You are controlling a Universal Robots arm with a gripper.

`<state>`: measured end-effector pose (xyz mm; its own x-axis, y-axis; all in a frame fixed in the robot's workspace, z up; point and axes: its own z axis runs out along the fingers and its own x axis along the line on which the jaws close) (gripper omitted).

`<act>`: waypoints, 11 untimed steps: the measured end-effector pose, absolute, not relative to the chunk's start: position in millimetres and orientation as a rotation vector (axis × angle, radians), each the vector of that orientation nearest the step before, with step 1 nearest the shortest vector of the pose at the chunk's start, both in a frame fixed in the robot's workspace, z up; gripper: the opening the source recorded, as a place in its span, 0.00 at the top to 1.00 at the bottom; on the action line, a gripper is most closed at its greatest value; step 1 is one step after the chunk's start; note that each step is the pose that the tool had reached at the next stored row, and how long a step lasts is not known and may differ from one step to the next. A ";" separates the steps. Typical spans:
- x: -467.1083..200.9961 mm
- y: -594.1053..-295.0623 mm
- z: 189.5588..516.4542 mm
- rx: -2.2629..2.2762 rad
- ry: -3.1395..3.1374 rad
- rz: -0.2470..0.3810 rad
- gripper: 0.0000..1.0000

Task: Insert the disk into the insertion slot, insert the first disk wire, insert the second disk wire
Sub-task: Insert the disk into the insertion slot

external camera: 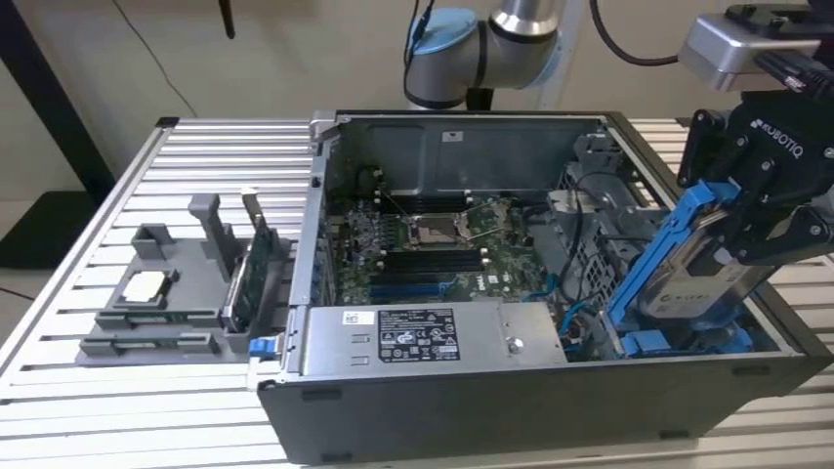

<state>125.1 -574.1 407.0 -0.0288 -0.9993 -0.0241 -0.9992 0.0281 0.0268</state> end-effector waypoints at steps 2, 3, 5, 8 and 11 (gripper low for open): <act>125.3 -574.1 406.1 2.189 -2.253 -0.059 0.67; 125.4 -574.0 405.3 2.191 -2.254 -0.061 0.67; 125.6 -574.0 403.3 2.193 -2.256 -0.067 0.67; 125.5 -573.5 398.5 2.196 -2.259 -0.074 0.67; 125.6 -573.4 395.4 2.196 -2.259 -0.074 0.67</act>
